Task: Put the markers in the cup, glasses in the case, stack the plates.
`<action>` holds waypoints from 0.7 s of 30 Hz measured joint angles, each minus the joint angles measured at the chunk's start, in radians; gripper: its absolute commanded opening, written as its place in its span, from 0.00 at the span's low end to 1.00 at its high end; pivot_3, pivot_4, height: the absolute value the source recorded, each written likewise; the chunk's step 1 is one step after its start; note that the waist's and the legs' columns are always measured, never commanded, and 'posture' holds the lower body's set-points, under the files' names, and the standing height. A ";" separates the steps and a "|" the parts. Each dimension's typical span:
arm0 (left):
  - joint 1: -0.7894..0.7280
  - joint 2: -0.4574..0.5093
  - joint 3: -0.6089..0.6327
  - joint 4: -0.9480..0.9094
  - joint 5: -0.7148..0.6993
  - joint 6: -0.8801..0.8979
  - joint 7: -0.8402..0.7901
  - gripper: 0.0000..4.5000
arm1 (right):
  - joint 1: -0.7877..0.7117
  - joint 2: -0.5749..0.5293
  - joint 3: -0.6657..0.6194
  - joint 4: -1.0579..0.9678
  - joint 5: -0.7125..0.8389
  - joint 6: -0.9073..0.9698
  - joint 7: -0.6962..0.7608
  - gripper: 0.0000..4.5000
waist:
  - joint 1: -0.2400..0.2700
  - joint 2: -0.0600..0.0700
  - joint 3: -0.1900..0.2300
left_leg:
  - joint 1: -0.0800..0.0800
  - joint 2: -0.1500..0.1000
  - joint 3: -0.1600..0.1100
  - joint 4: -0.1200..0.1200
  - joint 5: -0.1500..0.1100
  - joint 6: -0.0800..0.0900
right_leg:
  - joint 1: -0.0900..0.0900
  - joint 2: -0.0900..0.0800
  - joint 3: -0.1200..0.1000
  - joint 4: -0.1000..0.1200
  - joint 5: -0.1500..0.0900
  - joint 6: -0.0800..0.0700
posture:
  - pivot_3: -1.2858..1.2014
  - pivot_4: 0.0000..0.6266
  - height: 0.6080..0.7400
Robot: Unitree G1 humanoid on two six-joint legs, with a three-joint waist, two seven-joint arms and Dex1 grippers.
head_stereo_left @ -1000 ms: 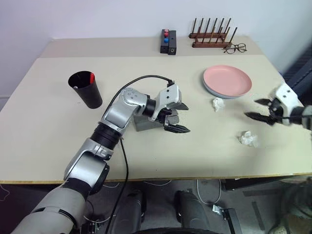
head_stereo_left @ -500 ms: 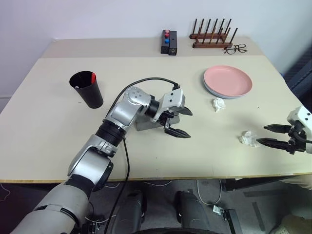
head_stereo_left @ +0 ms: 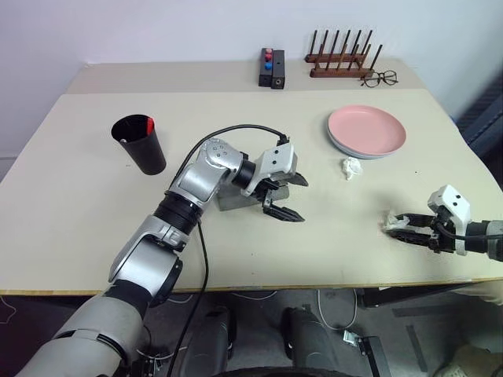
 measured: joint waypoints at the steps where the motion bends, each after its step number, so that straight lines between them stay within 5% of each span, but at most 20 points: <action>1: 0.000 0.001 0.000 0.000 0.000 0.000 0.001 1.00 | -0.004 0.002 0.002 0.000 -0.002 -0.003 -0.007 0.13 | 0.001 0.000 0.000 | 0.000 0.000 0.000 0.000 0.000 0.000 | 0.000 0.000 0.000 0.000 0.000 0.000 | 0.52 0.24 1.00; 3: 0.000 0.001 0.000 -0.001 0.001 0.001 0.003 1.00 | -0.006 0.005 0.005 0.000 -0.005 -0.011 -0.015 0.01 | 0.002 0.000 0.000 | 0.000 0.000 0.000 0.000 0.000 0.000 | 0.000 0.000 0.000 0.000 0.000 0.000 | 0.52 0.24 1.00; 10: 0.000 -0.002 0.001 0.000 0.006 0.000 0.022 1.00 | -0.069 0.062 -0.017 0.022 0.011 -0.025 -0.087 0.01 | -0.003 0.000 0.000 | 0.000 0.000 0.000 0.000 0.000 0.000 | 0.000 0.000 0.000 0.000 0.000 0.000 | 0.52 0.24 1.00; 21: 0.006 0.003 0.029 -0.011 0.006 0.044 0.112 1.00 | -0.515 0.239 -0.031 0.441 -0.067 -0.330 -0.356 0.01 | -0.003 0.000 0.000 | 0.000 -0.002 0.000 -0.001 0.000 0.000 | -0.001 0.001 0.000 0.000 0.000 0.000 | 0.52 0.24 1.00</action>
